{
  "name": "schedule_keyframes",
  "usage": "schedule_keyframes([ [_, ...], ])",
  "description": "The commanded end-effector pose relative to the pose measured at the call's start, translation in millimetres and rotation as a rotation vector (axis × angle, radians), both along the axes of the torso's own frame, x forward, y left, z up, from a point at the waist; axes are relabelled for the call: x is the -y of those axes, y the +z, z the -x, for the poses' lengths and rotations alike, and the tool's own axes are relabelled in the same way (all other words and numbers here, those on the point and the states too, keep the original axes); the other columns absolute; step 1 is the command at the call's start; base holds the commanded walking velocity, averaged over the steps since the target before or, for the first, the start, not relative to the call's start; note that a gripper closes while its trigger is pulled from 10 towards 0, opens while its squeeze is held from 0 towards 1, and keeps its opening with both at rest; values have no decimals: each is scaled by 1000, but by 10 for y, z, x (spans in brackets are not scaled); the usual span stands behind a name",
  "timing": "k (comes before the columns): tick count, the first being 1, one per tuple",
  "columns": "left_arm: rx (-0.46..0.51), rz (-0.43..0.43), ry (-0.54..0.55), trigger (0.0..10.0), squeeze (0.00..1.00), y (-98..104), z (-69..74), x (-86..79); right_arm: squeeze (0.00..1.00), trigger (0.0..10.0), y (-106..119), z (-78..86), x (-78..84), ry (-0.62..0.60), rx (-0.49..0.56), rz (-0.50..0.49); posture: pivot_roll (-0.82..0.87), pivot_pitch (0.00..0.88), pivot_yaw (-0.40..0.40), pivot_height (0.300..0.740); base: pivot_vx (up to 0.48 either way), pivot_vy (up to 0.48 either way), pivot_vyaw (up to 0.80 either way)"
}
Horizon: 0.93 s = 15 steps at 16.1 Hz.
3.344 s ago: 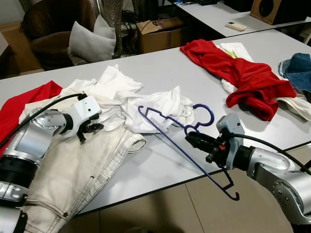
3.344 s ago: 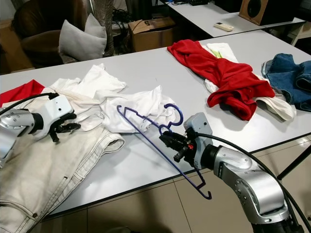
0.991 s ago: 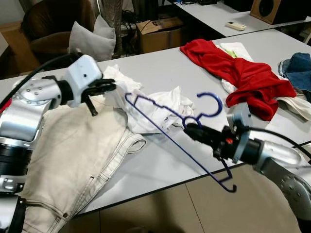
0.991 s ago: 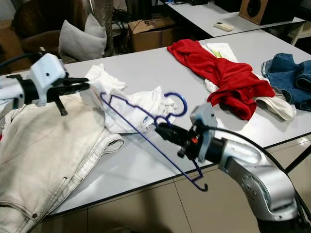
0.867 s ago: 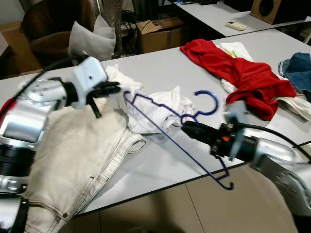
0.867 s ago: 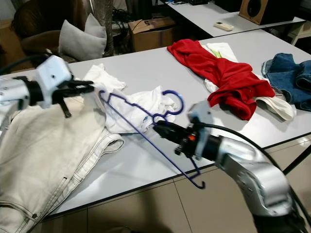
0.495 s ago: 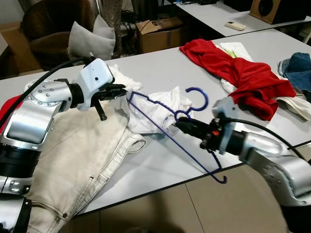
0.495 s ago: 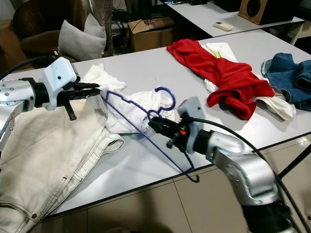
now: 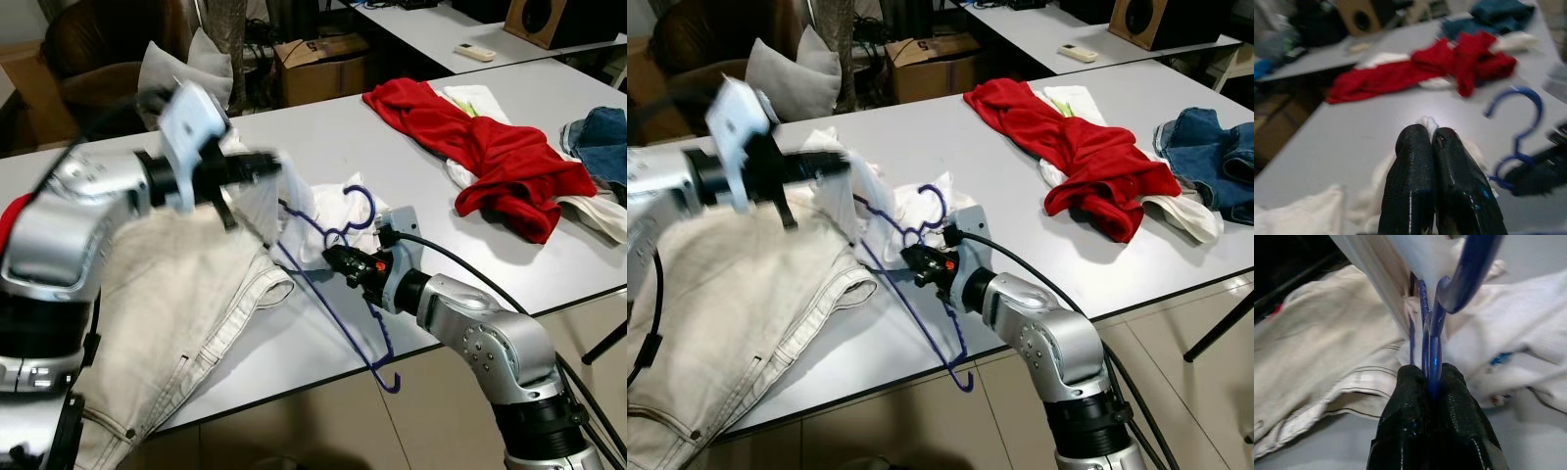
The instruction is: Hang hanger
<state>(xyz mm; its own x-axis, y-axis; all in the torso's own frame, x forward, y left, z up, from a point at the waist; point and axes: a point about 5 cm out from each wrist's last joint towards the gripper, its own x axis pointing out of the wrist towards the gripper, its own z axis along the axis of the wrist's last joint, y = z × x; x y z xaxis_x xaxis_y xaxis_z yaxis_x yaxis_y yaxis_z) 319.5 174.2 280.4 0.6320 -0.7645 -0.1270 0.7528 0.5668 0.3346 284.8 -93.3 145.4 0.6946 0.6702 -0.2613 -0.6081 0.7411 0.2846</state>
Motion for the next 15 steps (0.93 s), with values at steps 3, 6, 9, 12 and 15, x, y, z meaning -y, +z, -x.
schedule_keyframes([
  [3,73,-2,120,0,0,168,-36,-226,0,10000,-50,-58,290,-134,-38,78,24,0,79,740,0,0,0],
  [6,125,-25,295,0,0,208,-92,-480,0,10000,213,-54,714,-206,66,98,23,0,73,740,0,0,0],
  [9,161,-17,330,0,0,232,-125,-557,0,10000,669,22,857,-149,258,-77,9,0,71,740,0,0,0],
  [12,136,18,251,0,0,95,-125,-388,0,10000,378,191,779,-48,106,5,7,0,66,740,0,0,0],
  [15,141,62,216,0,0,84,-114,-292,0,10000,268,189,803,-111,35,-31,6,0,65,740,0,0,0],
])
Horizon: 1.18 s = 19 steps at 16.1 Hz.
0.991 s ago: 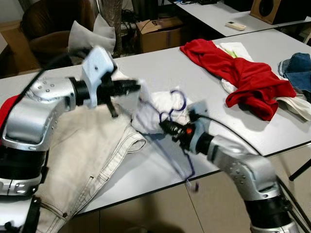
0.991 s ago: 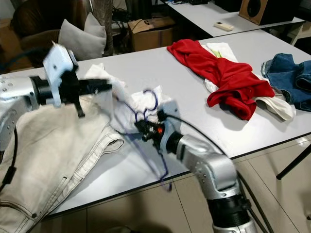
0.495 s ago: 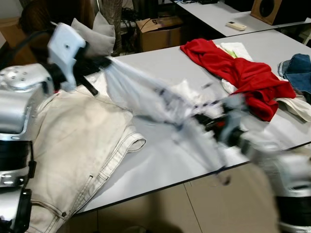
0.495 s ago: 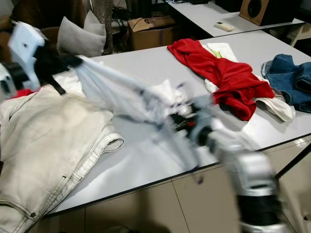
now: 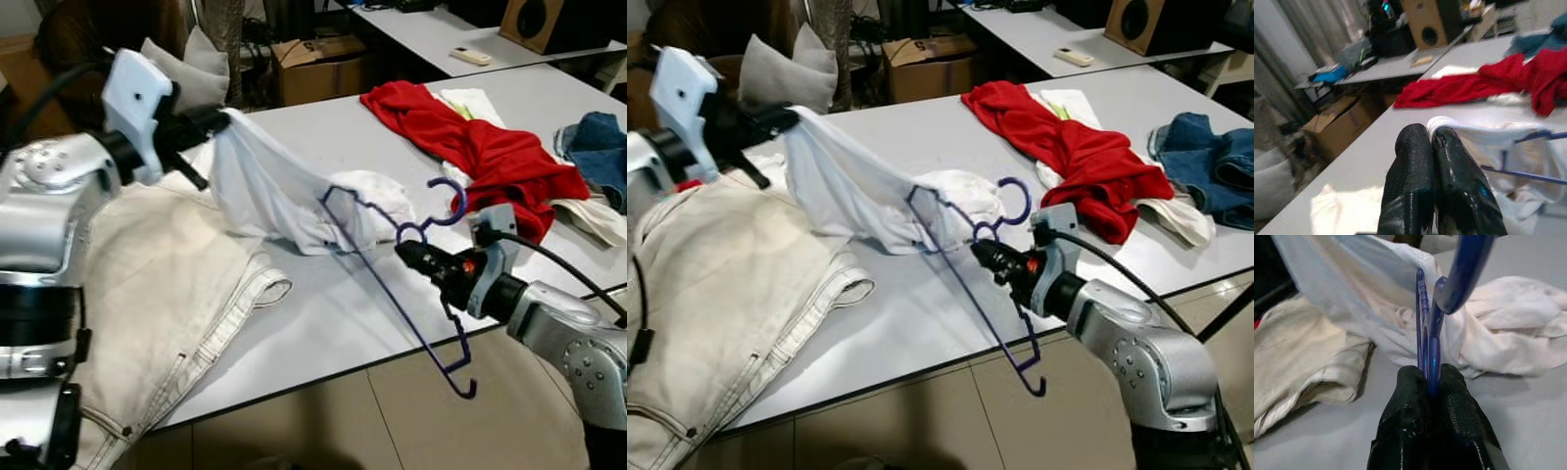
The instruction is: Hang hanger
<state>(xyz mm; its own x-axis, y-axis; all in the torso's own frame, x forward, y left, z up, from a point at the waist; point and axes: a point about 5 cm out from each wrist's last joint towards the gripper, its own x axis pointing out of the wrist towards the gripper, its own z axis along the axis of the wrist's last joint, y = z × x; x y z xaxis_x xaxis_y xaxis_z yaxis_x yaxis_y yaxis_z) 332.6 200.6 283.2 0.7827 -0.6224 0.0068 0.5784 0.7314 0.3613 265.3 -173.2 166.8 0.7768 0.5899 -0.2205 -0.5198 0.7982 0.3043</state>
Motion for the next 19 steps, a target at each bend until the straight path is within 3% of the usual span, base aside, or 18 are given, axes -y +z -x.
schedule_keyframes([
  [1,50,31,-18,0,0,130,38,13,0,10000,-47,-42,70,-68,-34,-13,7,0,65,740,0,0,0],
  [4,59,70,-47,0,0,206,63,14,0,10000,-175,-98,98,-154,-90,-91,13,0,68,740,0,0,0],
  [7,-29,-9,-139,0,0,88,160,38,0,10000,-29,-317,147,-315,-65,-501,18,0,69,740,0,0,0],
  [10,-87,-40,-230,0,0,-80,249,260,0,10000,-13,-435,-29,-291,-123,-745,28,0,65,740,0,0,0],
  [11,-90,-43,-238,0,0,-92,256,289,0,10000,-8,-444,-58,-287,-130,-765,28,0,65,740,0,0,0],
  [12,-102,-34,-268,0,0,-165,275,430,0,10000,44,-522,-182,-282,-155,-883,34,0,63,740,0,0,0],
  [14,-124,-68,-298,0,0,-265,313,521,0,10000,94,-600,-258,-298,-163,-949,39,0,65,740,0,0,0],
  [15,-169,-167,-297,0,0,-453,349,517,0,10000,159,-701,-261,-361,-141,-1043,45,0,65,740,0,0,0],
  [17,-219,-255,-302,0,0,-631,398,477,0,10000,221,-792,-247,-420,-123,-1141,47,0,65,740,0,0,0],
  [19,-269,-238,-365,0,0,-677,495,526,0,10000,260,-871,-280,-454,-127,-1187,56,0,65,740,0,0,0],
])
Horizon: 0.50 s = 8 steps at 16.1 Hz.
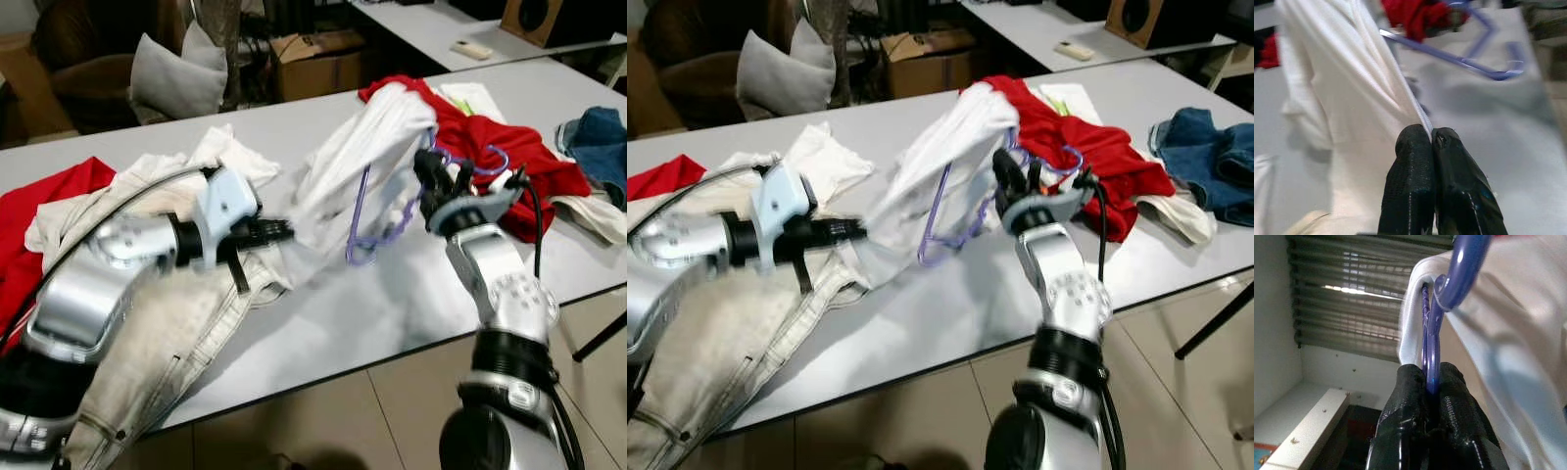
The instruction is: Hang hanger
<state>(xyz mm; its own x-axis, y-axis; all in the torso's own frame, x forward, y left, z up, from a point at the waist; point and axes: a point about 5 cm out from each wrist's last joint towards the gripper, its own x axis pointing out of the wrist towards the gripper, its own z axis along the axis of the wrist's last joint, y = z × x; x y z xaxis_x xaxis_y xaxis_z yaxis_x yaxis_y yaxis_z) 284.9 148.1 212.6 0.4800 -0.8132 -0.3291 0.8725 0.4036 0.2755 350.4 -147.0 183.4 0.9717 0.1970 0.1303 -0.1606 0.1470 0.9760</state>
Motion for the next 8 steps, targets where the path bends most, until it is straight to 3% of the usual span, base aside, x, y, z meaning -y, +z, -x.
schedule_keyframes([
  [1,-36,26,-74,0,0,52,95,67,0,10000,105,-59,-59,-39,24,-58,61,0,64,740,0,0,0],
  [5,-118,160,-234,0,0,135,269,284,0,10000,104,-136,-273,-16,18,24,69,0,64,740,0,0,0],
  [8,-200,270,-344,0,0,250,374,451,0,10000,64,-168,-347,-32,0,66,69,0,70,740,0,0,0],
])
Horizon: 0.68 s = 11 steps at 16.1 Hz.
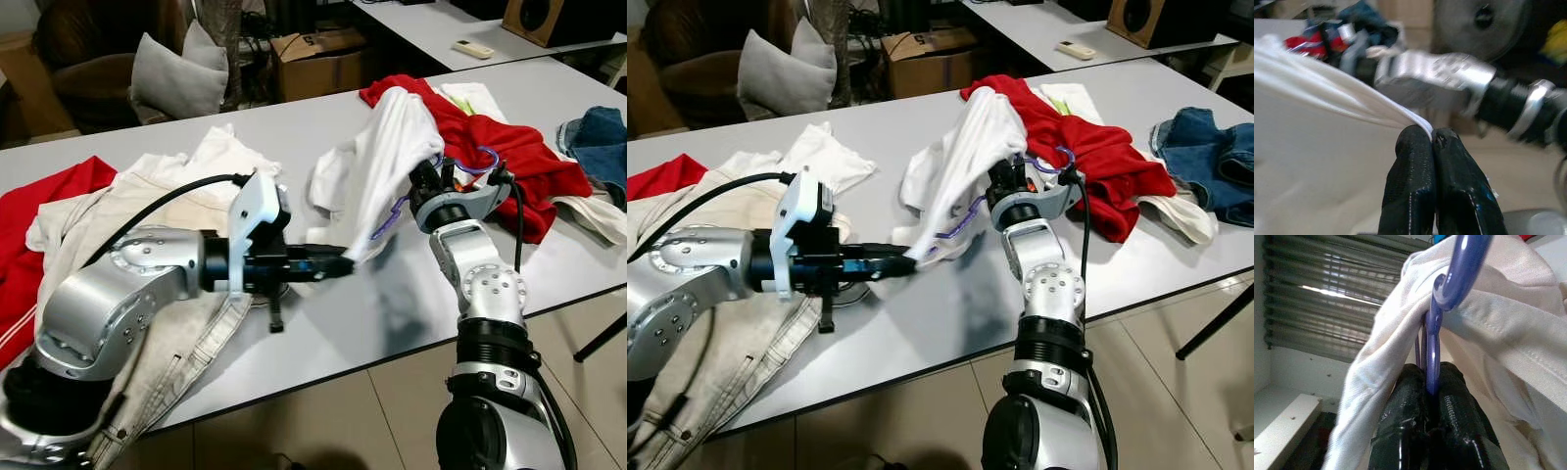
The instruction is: Hang hanger
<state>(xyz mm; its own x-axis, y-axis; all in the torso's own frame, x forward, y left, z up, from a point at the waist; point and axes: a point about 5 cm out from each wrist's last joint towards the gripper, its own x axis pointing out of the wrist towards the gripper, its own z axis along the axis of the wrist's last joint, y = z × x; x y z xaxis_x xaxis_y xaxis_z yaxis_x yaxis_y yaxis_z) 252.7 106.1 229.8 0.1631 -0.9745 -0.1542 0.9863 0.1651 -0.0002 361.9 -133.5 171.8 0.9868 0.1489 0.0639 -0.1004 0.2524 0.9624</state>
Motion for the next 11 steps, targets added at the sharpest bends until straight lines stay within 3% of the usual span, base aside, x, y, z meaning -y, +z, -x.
schedule_keyframes([
  [1,13,26,-42,0,0,81,40,62,0,10000,178,-54,-224,29,50,-38,65,0,71,740,0,0,0],
  [2,60,46,54,0,0,92,-84,81,0,10000,179,-41,-265,63,54,-8,63,0,72,740,0,0,0],
  [3,106,55,169,1725,0,111,-235,83,0,10000,185,-6,-314,111,76,81,63,0,72,740,0,0,0],
  [4,116,78,227,275,0,151,-335,91,0,10000,178,33,-336,134,85,107,63,0,66,740,0,0,0],
  [5,122,88,233,118,0,171,-361,116,0,10000,189,59,-316,131,99,72,62,0,63,740,0,0,0],
  [6,119,90,220,941,0,174,-361,169,0,10000,199,93,-271,126,113,38,59,0,63,740,0,0,0],
  [7,109,49,172,7176,0,101,-298,237,0,10000,203,114,-208,120,122,21,48,0,71,740,0,0,0],
  [8,98,36,155,10000,0,52,-267,268,0,10000,205,120,-166,113,131,23,43,0,78,740,0,0,0],
  [9,70,30,134,10000,0,-10,-231,312,0,10000,209,130,-104,99,141,7,37,0,87,740,0,0,0],
  [10,42,42,111,10000,1000,-13,-204,341,0,10000,212,132,-43,74,139,-13,34,0,89,740,0,0,0],
  [11,19,40,73,10000,1000,-4,-171,353,0,10000,213,133,-6,66,136,5,33,0,90,740,0,0,0],
])
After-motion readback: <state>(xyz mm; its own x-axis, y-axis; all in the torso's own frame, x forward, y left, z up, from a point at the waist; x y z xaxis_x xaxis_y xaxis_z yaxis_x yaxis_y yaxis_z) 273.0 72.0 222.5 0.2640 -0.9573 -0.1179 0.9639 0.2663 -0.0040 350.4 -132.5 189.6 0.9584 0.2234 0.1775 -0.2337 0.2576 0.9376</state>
